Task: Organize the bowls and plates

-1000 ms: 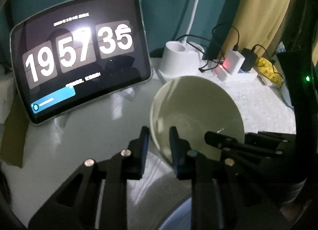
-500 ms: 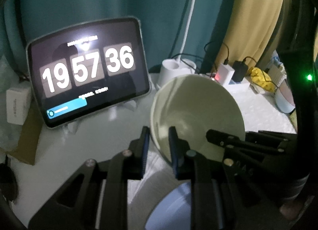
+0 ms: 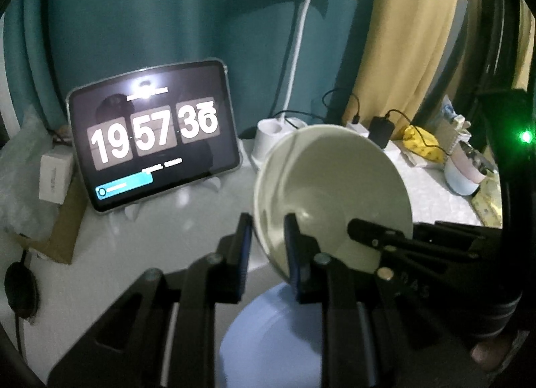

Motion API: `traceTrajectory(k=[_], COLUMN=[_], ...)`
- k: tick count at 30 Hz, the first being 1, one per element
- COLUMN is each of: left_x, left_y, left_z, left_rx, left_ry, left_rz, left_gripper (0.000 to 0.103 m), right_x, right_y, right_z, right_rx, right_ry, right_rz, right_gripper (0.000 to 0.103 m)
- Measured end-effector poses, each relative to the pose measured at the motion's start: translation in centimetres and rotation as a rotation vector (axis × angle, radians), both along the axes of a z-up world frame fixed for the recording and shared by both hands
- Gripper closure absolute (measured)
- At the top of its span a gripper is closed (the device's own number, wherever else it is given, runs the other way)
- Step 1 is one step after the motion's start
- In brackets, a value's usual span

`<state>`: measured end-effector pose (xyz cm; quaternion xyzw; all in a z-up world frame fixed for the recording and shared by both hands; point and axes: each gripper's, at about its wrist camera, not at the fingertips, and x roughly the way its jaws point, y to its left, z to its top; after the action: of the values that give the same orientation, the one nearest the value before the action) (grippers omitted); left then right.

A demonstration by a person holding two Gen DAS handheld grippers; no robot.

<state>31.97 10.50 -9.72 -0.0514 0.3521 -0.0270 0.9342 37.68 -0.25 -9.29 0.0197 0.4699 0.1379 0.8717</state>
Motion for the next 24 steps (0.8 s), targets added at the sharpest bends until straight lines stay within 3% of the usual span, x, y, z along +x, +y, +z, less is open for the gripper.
traceTrajectory(k=[24], left_x=[-5.4], left_y=[-5.5], left_z=[2.7], left_rx=[-0.007], left_ry=[-0.054], left_rz=[-0.036], left_gripper=[0.083], right_x=[-5.8], right_y=[-5.4], right_z=[4.0], right_rx=[0.018], right_ry=[-0.079], right_rz=[-0.030], right_gripper=[0.085])
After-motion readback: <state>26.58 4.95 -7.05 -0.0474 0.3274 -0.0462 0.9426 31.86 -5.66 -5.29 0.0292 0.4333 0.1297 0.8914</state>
